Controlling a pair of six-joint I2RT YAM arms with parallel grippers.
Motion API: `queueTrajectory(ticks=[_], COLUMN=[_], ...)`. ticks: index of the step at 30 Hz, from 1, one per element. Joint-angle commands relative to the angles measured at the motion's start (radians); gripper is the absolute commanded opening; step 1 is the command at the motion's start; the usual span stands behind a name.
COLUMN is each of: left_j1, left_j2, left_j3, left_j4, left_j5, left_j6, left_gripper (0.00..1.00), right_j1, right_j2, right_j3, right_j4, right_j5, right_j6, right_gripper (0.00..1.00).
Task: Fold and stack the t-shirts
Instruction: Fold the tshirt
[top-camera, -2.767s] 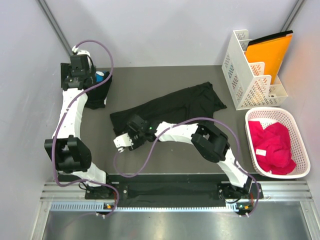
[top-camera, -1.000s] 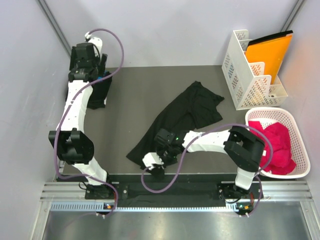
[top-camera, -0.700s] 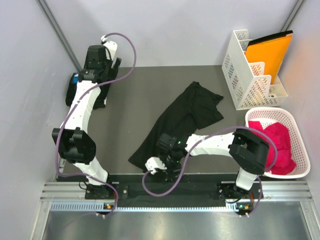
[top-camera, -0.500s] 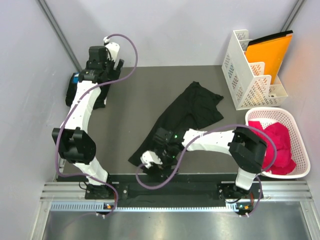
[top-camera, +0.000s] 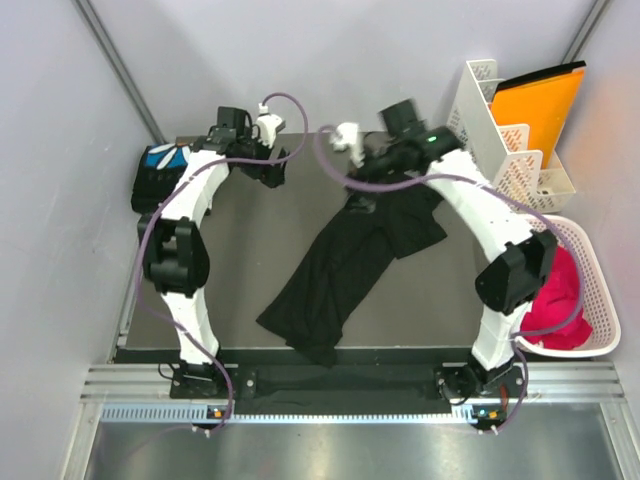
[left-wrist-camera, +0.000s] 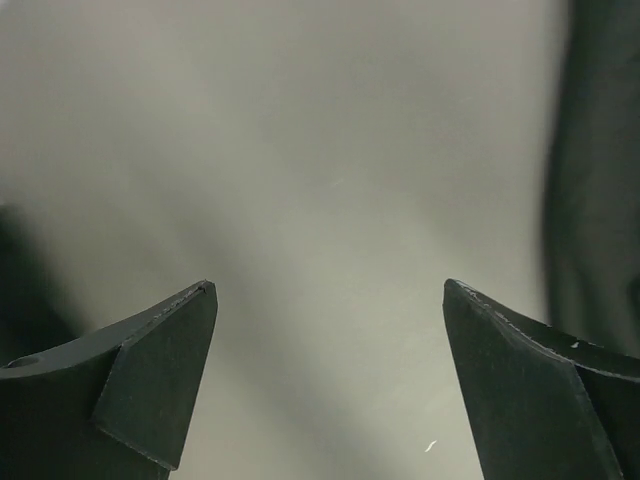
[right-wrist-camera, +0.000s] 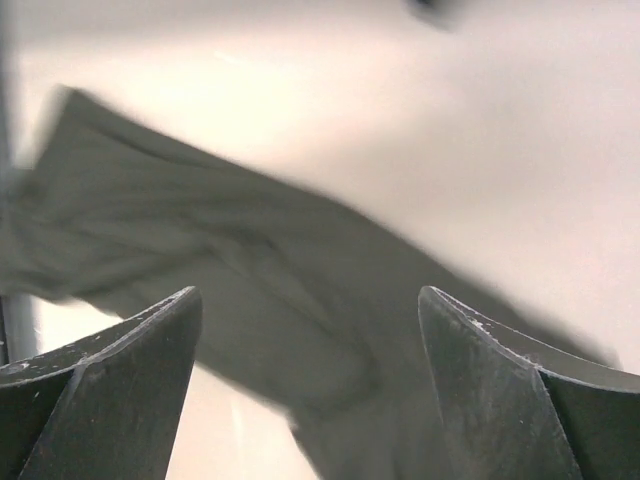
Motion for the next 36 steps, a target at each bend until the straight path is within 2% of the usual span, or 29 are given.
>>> queueTrajectory(ticks=[1, 5, 10, 12, 16, 17, 20, 23, 28, 36], left_j1=[-0.007, -0.021, -0.061, -0.068, -0.097, -0.102, -0.119, -0.142, -0.176, -0.231], left_j2=[0.14, 0.267, 0.438, 0.493, 0.571, 0.581, 0.617, 0.636, 0.656, 0.654], left_j3=[0.124, 0.271, 0.417, 0.45, 0.439, 0.425, 0.404, 0.407, 0.43, 0.427], left_j4=[-0.005, 0.02, 0.058, 0.101, 0.286, 0.396, 0.506, 0.504, 0.383, 0.208], left_j5=[0.214, 0.307, 0.456, 0.576, 0.705, 0.715, 0.742, 0.711, 0.644, 0.627], left_j6=[-0.094, -0.169, -0.204, -0.266, -0.483, -0.596, -0.721, -0.69, -0.571, -0.423], left_gripper=[0.99, 0.99, 0.99, 0.99, 0.92, 0.93, 0.98, 0.99, 0.99, 0.99], right_j1=[-0.2, -0.356, -0.386, -0.39, -0.416, -0.425, -0.438, -0.442, -0.442, -0.442], right_j2=[-0.09, -0.126, -0.19, -0.213, -0.245, -0.251, -0.276, -0.293, -0.282, -0.265], right_j3=[0.056, 0.091, 0.064, 0.056, 0.056, 0.057, 0.053, 0.04, 0.054, 0.082], right_j4=[-0.118, -0.146, -0.175, -0.192, -0.21, -0.211, -0.212, -0.204, -0.191, -0.191], right_j5=[-0.002, 0.059, 0.194, 0.219, 0.231, 0.231, 0.227, 0.221, 0.188, 0.178], right_j6=[-0.022, -0.036, -0.051, -0.074, -0.085, -0.082, -0.076, -0.055, -0.022, -0.015], right_gripper=[0.88, 0.89, 0.9, 0.9, 0.91, 0.91, 0.91, 0.91, 0.9, 0.88])
